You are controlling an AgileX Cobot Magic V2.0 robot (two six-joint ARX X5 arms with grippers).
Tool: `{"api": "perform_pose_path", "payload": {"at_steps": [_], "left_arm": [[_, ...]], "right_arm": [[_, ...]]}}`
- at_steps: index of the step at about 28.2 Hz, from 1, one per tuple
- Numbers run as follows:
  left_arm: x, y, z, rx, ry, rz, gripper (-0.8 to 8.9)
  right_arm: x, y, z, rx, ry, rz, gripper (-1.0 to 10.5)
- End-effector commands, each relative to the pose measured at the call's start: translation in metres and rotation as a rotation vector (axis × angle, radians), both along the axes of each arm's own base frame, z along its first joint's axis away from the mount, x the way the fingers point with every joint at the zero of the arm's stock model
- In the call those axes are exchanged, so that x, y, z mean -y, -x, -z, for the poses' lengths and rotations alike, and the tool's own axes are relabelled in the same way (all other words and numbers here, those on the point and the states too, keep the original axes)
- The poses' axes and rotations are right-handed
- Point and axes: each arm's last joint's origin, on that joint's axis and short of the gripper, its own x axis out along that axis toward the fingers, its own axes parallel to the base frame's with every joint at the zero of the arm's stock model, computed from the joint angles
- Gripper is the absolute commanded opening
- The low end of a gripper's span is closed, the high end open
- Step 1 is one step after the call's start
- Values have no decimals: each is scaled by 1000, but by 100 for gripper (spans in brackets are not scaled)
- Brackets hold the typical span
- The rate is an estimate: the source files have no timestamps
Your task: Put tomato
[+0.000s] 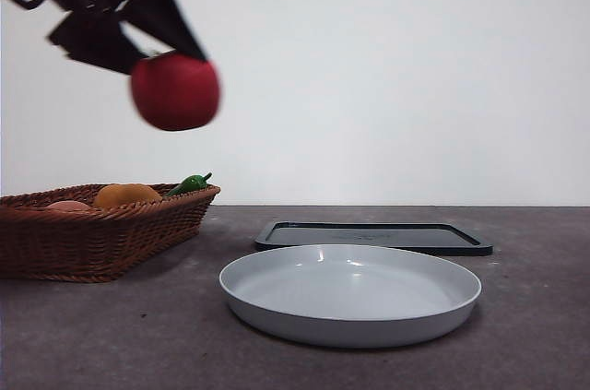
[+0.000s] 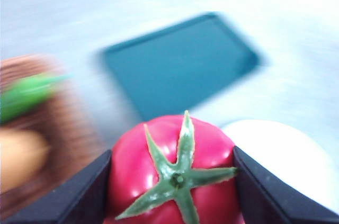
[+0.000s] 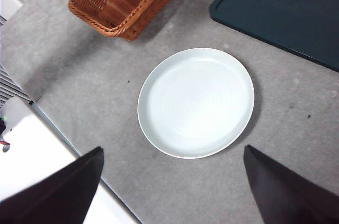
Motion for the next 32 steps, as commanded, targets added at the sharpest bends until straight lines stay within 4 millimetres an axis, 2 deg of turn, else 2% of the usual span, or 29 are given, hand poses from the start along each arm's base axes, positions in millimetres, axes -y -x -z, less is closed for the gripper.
{"api": "perform_pose_path", "payload": {"at_steps": [1, 9, 12, 16, 22, 26, 27, 28, 30, 31, 32], "left_arm": [[23, 4, -2, 0, 17, 75, 177], [79, 14, 14, 11, 23, 249, 177], [95, 15, 28, -18, 4, 294, 177], [120, 12, 61, -73, -37, 348, 177], [138, 3, 102, -126, -90, 371, 178], [140, 2, 111, -151, -104, 372, 188], [140, 2, 111, -152, -105, 372, 198], [140, 2, 112, -156, -106, 373, 248], [140, 3, 112, -168, -108, 369, 425], [140, 3, 112, -170, -108, 369, 473], [140, 3, 112, -170, -106, 368, 478]], "right_arm": [[-1, -1, -6, 20, -7, 1, 421], [-1, -1, -6, 20, -7, 1, 421], [-1, -1, -6, 20, -7, 1, 421], [-1, -1, -6, 20, -7, 1, 421], [-1, -1, -6, 20, -7, 1, 421], [-1, -1, -6, 20, -7, 1, 421], [-1, -1, -6, 20, -7, 1, 421], [-1, -1, -6, 20, -7, 1, 421], [-1, -1, -6, 19, -7, 1, 421], [-1, -1, -6, 19, -7, 1, 421], [-1, -1, -6, 20, -7, 1, 421]]}}
